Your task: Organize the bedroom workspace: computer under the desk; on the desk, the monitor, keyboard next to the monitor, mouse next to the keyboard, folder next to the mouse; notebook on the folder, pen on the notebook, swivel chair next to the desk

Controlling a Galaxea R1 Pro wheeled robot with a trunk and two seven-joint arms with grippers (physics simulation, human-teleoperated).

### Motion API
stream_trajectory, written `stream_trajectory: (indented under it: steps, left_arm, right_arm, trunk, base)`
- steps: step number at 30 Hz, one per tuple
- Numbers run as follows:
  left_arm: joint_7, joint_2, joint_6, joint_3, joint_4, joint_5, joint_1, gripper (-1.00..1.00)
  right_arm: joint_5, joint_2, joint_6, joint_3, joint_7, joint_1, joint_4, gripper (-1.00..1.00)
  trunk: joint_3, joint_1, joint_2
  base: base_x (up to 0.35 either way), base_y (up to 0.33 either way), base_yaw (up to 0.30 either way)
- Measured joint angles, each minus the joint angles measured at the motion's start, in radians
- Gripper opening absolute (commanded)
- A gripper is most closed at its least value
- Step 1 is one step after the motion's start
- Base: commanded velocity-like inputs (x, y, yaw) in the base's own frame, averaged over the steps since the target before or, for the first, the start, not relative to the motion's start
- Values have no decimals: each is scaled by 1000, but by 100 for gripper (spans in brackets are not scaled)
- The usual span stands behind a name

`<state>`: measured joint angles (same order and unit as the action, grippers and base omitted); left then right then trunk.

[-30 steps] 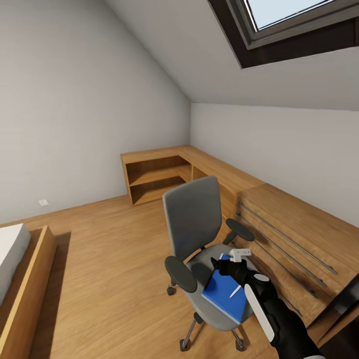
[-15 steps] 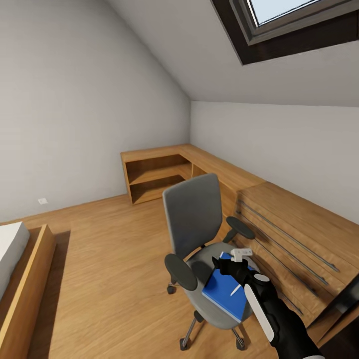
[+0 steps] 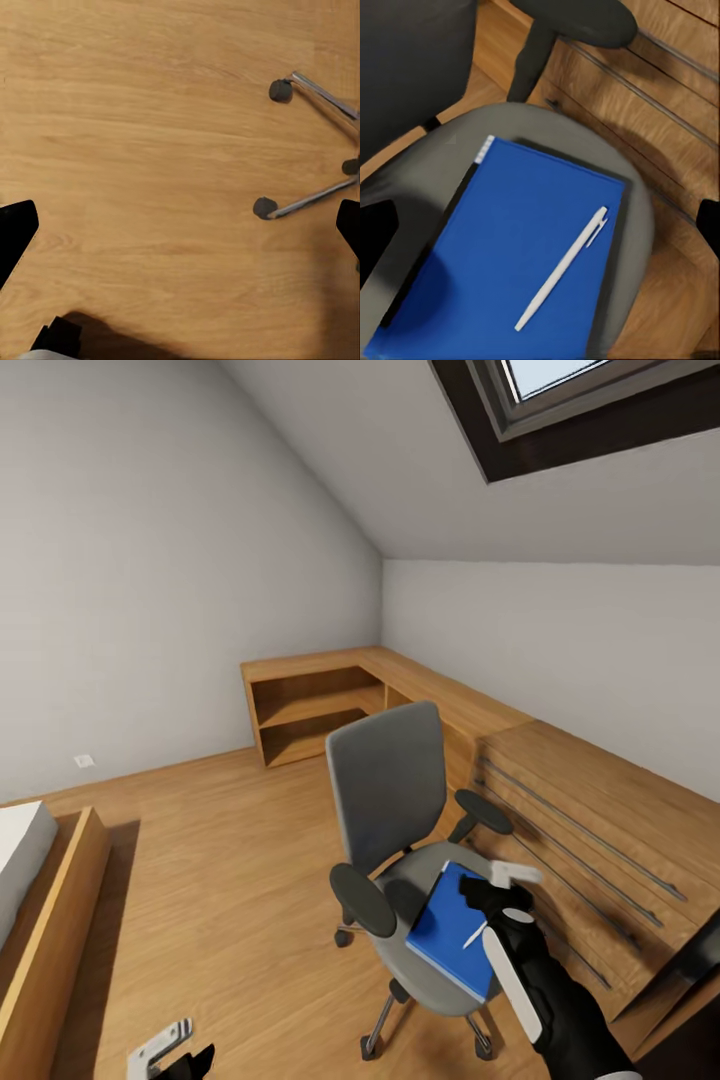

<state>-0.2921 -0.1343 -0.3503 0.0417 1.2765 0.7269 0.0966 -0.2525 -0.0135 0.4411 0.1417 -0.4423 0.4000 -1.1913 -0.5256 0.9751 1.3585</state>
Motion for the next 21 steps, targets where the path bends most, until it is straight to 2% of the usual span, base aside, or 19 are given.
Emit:
stream_trajectory:
  steps: [2,4,9,14,19,21]
  left_arm:
    - [-36,0,-31,-16,59,2,0,100]
    - [-90,1,-60,-29,142,14,0,100]
    - [-154,1,-95,-39,244,74,2,100]
    - [-204,1,-152,-42,291,132,-15,100]
    - [-232,0,-186,-44,307,152,-84,100]
    - [-236,0,-190,-44,308,154,-96,100]
  right_arm:
    - [-20,4,0,-6,-41,2,0,100]
    - [-51,7,0,-29,-79,6,-1,100]
    - [-100,9,4,-104,-106,28,3,100]
    - [-149,11,8,-189,-118,74,40,100]
    - [-172,12,2,-223,-123,95,76,100]
    - [-175,13,4,-231,-132,97,80,100]
  trunk:
    - [-6,8,14]
    - [-13,15,28]
    - [-28,35,63]
    - [-44,54,98]
    - [-60,73,133]
    - [-66,81,147]
  base:
    - [0,0,0]
    - [0,0,0]
    - [0,0,0]
    - [0,0,0]
    - [0,0,0]
    - [0,0,0]
